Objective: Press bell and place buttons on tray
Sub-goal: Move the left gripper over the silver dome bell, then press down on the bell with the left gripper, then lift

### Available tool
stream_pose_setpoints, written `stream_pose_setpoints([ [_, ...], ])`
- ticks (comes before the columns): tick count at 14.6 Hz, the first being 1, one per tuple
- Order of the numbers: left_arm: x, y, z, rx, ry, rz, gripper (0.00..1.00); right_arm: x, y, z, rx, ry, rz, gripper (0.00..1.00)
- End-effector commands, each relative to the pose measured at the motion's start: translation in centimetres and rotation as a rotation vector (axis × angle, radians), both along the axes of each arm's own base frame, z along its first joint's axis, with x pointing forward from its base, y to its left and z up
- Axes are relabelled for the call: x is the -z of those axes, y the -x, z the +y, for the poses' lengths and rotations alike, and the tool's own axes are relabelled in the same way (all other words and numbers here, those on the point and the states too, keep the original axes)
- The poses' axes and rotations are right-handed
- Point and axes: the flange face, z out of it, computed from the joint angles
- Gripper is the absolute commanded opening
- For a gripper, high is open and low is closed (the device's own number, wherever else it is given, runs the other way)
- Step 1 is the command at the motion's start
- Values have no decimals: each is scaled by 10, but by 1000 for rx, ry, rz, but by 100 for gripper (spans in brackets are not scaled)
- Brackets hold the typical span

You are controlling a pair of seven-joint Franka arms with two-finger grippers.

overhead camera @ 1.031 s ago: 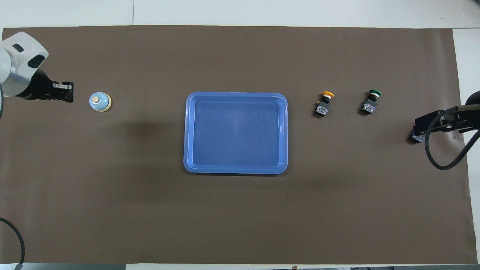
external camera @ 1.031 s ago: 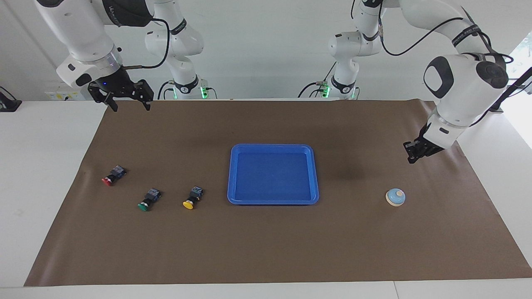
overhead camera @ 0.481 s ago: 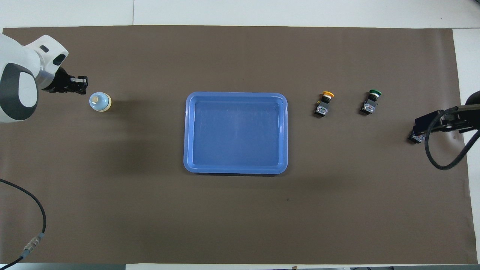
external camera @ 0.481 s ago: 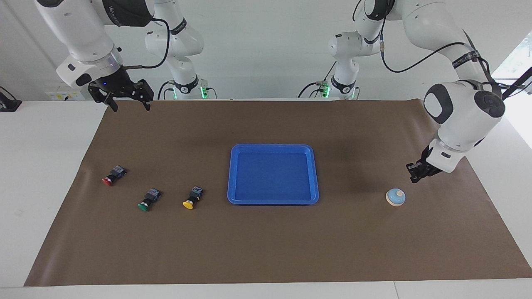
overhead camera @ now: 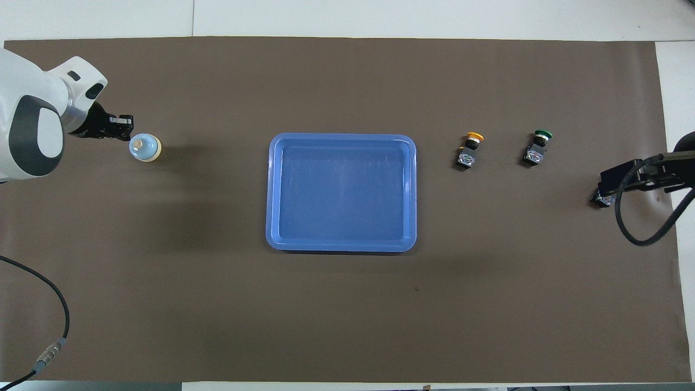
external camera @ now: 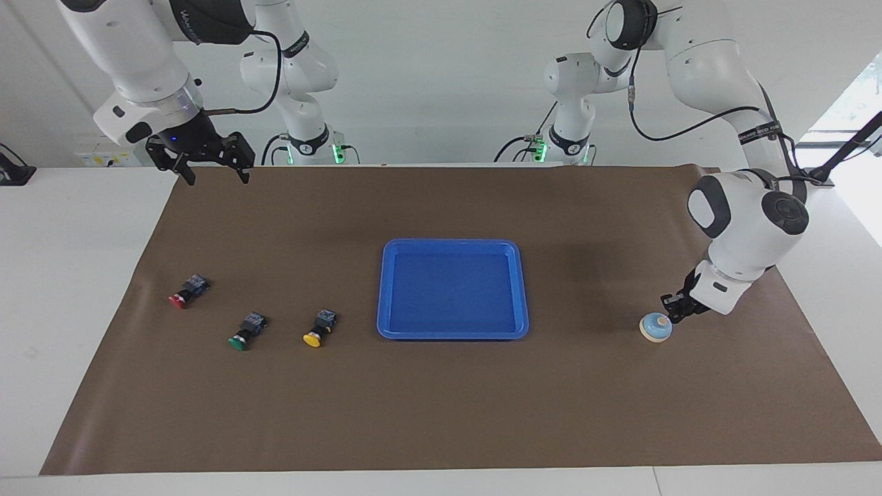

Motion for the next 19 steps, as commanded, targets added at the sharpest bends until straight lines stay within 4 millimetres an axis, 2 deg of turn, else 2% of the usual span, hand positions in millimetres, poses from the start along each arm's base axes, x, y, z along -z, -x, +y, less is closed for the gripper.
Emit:
stream_pose_setpoints([
  [1,23,11,-2,0,-21,-21,0,0,5,-3,0,4,-2,100],
  [4,38,17,0,3,-22,-39,0,0,5,-3,1,4,-2,100],
  [7,33,16,-1,4,-23,-33,0,0,5,-3,1,4,-2,100],
  [8,24,14,-2,5,-21,-33,0,1,5,-3,0,4,-1,100],
  [9,9,12,-1,6,-21,-25,0,0,5,-3,1,4,-2,100],
  [11,-44,14,0,4,-23,-24,0,0,5,-3,0,4,-2,100],
  [15,-147,49,-1,2,-27,-43,0,0,5,-3,0,4,-2,100],
  [16,-175,62,-1,1,-28,-59,6,0,5,-2,-2,4,-2,100],
  [19,-231,97,-4,-1,-29,-65,49,0,5,-3,0,4,-2,100],
])
